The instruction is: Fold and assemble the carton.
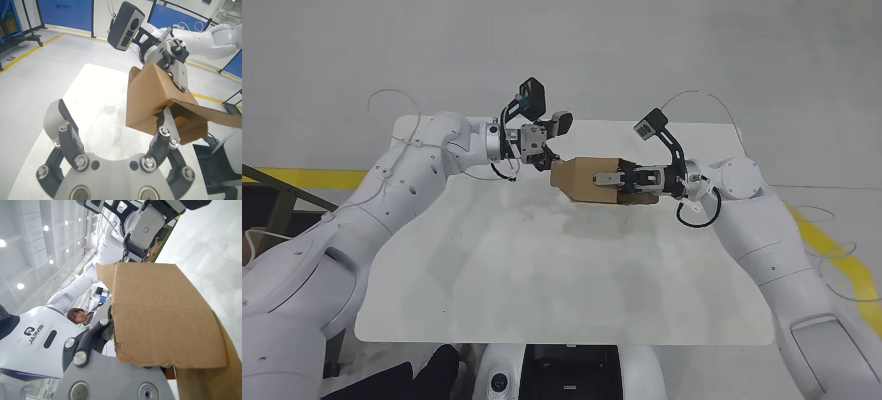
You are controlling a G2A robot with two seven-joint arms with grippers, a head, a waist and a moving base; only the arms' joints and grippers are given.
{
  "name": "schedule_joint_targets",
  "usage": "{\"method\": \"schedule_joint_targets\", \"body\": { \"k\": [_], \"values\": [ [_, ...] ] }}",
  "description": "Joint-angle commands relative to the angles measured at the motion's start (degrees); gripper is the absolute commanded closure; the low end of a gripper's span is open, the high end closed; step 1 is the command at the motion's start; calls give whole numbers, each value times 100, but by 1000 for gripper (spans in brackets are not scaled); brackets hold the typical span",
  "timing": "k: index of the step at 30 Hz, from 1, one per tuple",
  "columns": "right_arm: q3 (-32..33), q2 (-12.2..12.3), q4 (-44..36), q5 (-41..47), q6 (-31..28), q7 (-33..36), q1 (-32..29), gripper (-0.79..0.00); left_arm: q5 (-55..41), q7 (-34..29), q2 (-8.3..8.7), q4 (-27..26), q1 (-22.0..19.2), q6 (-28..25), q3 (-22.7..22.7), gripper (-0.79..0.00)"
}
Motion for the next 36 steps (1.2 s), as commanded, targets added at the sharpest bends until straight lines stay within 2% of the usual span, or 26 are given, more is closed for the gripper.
{"method": "schedule_joint_targets", "body": {
  "k": [1, 12, 20, 28, 36],
  "values": [
    [-3, 2, -1, 2, -1, -1, 0, 0, 11, -10, -11, 18, -6, 0, 12, -785],
    [29, 18, 50, 101, -37, -37, -6, 0, 49, 111, -42, 119, -9, 0, -12, -785],
    [217, 66, 141, 245, -88, -88, -58, 0, 65, 511, 145, 125, 182, 0, -175, -785],
    [270, 65, 234, 294, -138, -138, -60, 0, 232, 615, 360, -306, 322, 0, -216, -785],
    [175, 15, 235, 108, -242, -243, -4, 0, 380, 478, 386, -575, 272, 0, -108, -785]
  ]
}}
